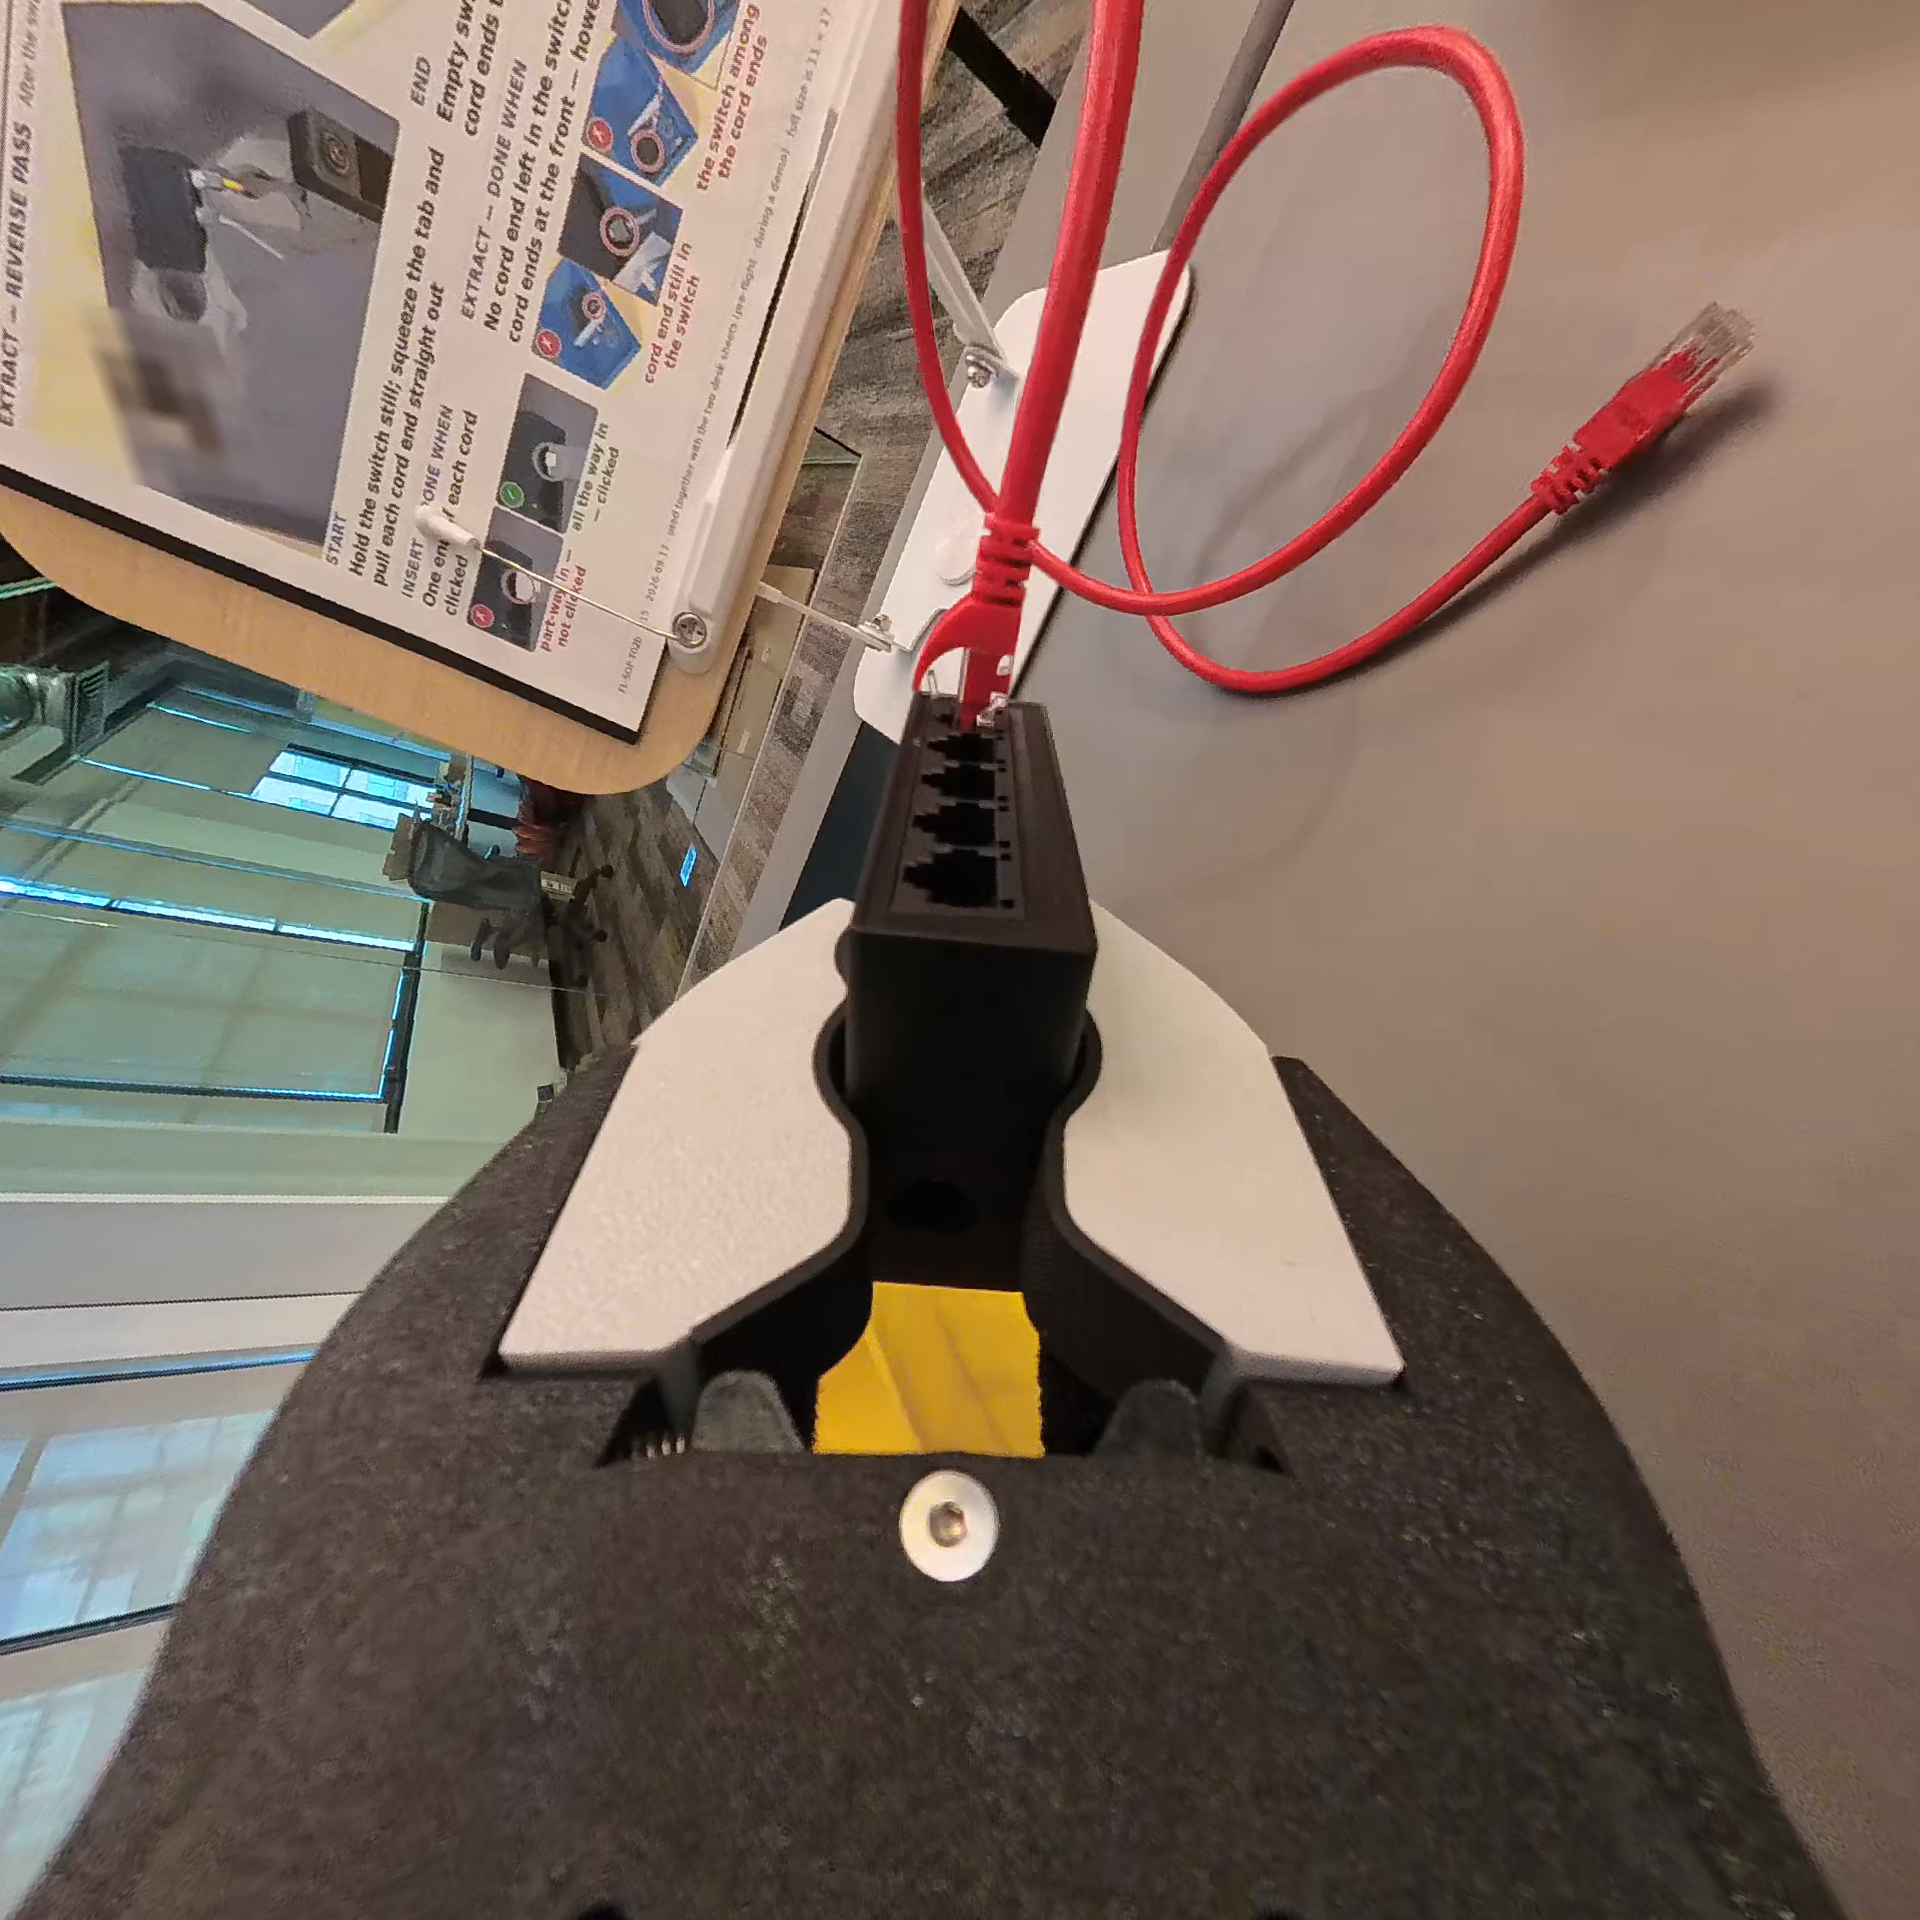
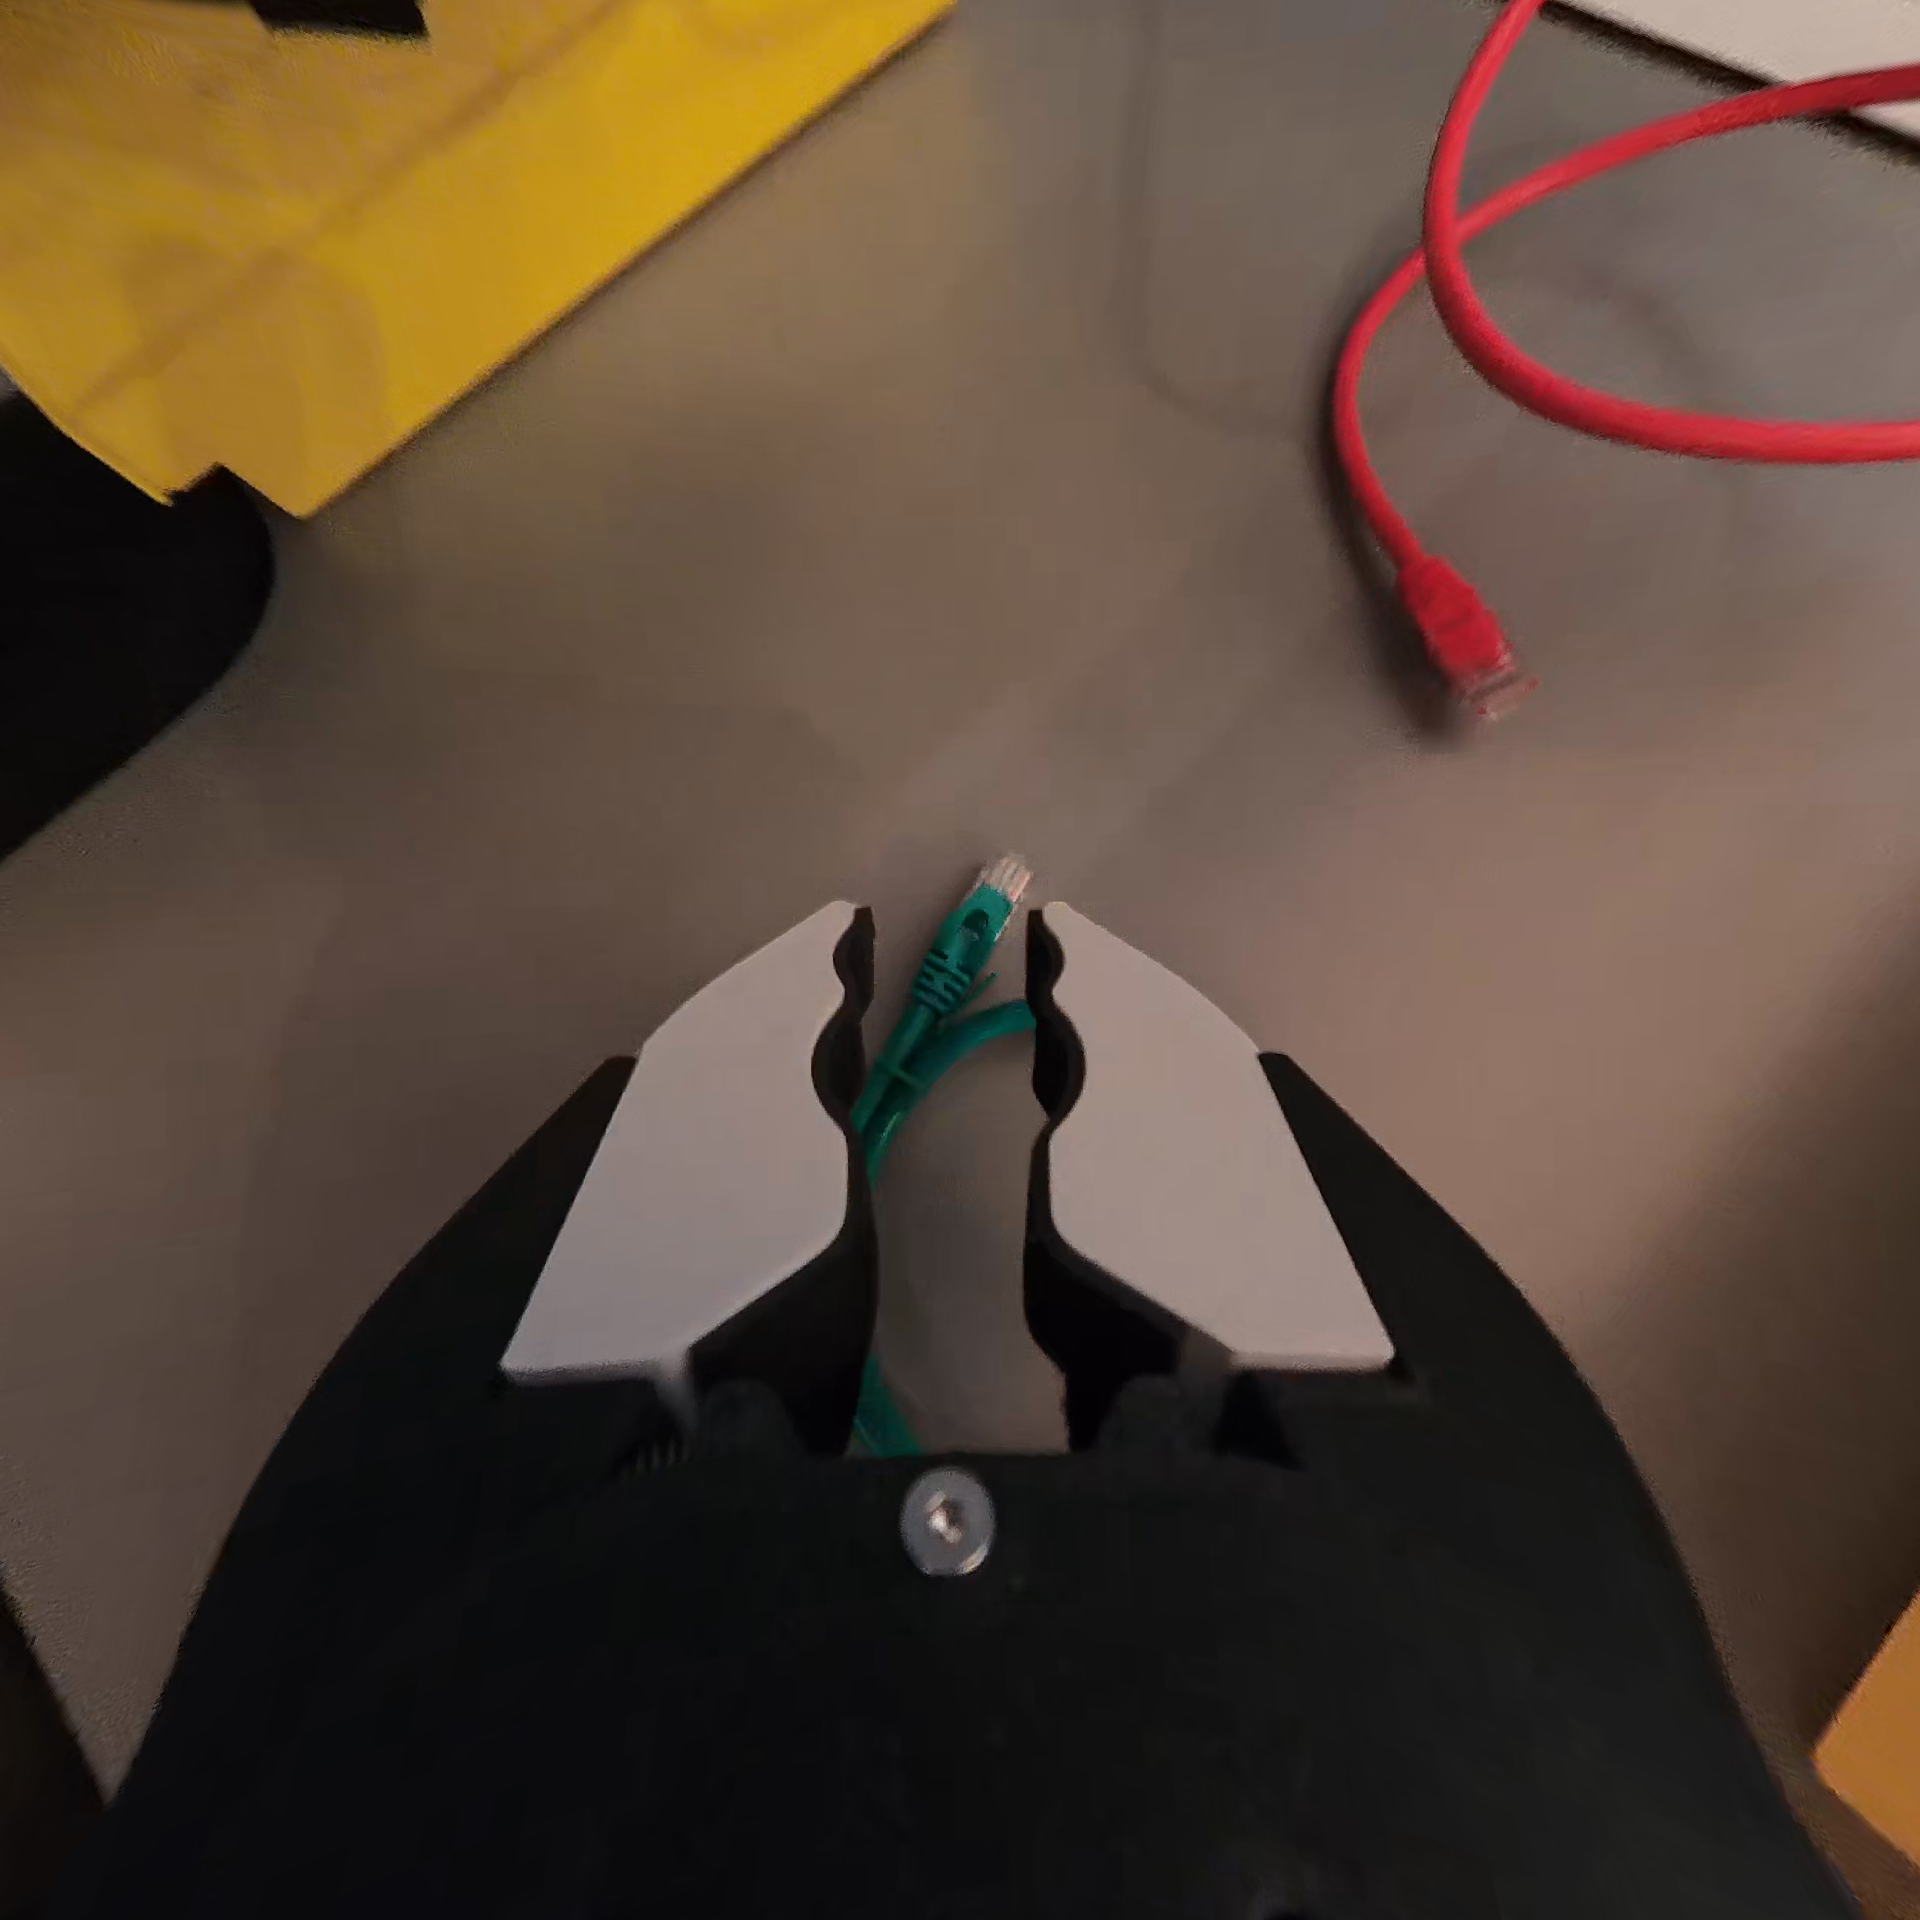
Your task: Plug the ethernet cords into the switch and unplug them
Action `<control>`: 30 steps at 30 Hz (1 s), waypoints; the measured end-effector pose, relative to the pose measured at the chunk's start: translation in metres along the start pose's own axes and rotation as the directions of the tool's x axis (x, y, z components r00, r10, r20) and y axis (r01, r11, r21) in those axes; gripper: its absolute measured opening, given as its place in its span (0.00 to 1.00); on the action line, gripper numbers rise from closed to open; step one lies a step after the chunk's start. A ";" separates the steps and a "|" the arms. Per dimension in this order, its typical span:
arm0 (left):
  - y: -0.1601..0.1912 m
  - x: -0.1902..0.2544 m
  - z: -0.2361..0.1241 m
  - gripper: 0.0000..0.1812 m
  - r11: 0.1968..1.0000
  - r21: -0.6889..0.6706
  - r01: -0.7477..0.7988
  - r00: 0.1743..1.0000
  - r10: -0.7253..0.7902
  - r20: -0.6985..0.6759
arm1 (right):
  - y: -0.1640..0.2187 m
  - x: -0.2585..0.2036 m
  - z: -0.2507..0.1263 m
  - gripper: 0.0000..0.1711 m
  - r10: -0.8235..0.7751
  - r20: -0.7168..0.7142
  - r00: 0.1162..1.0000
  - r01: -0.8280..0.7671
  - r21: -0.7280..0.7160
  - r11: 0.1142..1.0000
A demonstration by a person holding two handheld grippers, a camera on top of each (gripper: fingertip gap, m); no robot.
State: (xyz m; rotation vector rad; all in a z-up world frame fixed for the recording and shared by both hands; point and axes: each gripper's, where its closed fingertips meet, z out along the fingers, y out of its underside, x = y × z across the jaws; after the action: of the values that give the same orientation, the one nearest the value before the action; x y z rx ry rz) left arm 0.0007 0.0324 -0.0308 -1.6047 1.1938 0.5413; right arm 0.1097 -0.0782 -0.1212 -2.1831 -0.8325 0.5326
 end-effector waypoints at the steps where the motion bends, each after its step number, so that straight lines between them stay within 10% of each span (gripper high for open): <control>1: 0.000 0.001 0.000 0.17 1.000 0.000 -0.002 1.000 0.002 -0.002 | 0.005 0.000 0.003 0.17 -0.006 -0.026 1.000 0.006 -0.012 1.000; 18: -0.005 -0.005 -0.005 0.17 0.997 0.078 0.011 1.000 -0.012 0.006 | 0.022 -0.006 0.026 0.10 -0.159 -0.043 0.986 0.151 -0.144 0.978; 30: -0.024 -0.010 -0.016 0.17 0.983 0.167 -0.079 0.993 0.063 0.099 | -0.125 -0.010 -0.097 0.08 -0.259 0.239 0.936 0.210 0.212 0.955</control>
State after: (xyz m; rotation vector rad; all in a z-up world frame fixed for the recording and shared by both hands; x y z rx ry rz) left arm 0.0144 0.0222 -0.0060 -1.3813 1.1978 0.5388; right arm 0.1100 -0.0669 0.0369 -1.8364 -1.1246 0.7589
